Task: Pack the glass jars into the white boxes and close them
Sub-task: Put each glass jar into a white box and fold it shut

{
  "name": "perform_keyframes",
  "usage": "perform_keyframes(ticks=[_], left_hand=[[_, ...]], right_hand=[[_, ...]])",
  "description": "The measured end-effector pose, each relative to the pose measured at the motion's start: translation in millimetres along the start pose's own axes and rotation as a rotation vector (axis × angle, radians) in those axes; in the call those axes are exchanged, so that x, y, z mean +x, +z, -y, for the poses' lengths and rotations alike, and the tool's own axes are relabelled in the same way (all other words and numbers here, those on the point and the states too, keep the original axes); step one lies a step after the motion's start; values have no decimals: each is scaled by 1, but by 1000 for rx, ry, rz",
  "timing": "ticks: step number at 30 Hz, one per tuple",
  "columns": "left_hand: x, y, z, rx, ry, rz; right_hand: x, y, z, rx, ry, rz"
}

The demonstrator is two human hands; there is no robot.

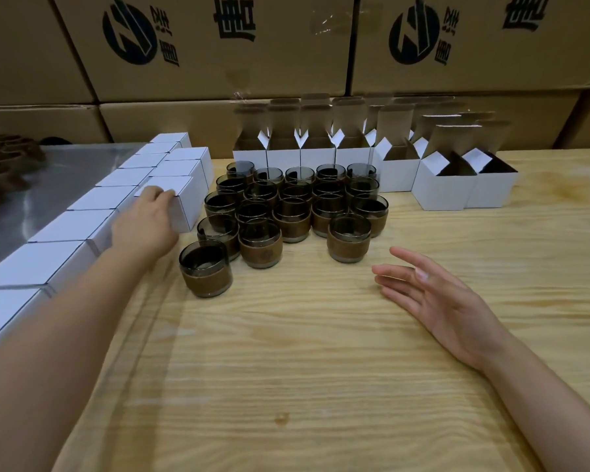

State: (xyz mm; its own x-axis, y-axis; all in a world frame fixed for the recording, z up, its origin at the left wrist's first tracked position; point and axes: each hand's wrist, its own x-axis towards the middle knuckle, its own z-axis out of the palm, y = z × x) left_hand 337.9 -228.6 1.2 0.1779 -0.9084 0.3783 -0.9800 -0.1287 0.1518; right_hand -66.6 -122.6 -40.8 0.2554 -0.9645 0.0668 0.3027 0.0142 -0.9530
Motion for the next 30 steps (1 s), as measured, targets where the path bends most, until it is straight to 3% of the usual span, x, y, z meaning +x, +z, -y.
perform_keyframes(ticks=[13,15,17,20,23,27,30], left_hand=[[46,-12,-4,-21,-62,194],[40,-22,-17,-111,-63,108],[24,-32,-42,-249,-26,-92],[-25,-45,-104,-597,111,-229],[-89,-39,-164,-835,248,-55],[-144,2,-196,-701,202,194],[-147,17,-194,-683,194,219]], right_hand=[[0,3,-2,-7,-13,-38],[-1,3,-1,-21,-14,-46],[-2,5,0,-30,-11,-51],[-3,8,1,-27,-5,-67],[-3,10,2,-19,-2,-86],[-4,12,2,-29,-5,-90],[-4,14,1,-63,-17,-88]])
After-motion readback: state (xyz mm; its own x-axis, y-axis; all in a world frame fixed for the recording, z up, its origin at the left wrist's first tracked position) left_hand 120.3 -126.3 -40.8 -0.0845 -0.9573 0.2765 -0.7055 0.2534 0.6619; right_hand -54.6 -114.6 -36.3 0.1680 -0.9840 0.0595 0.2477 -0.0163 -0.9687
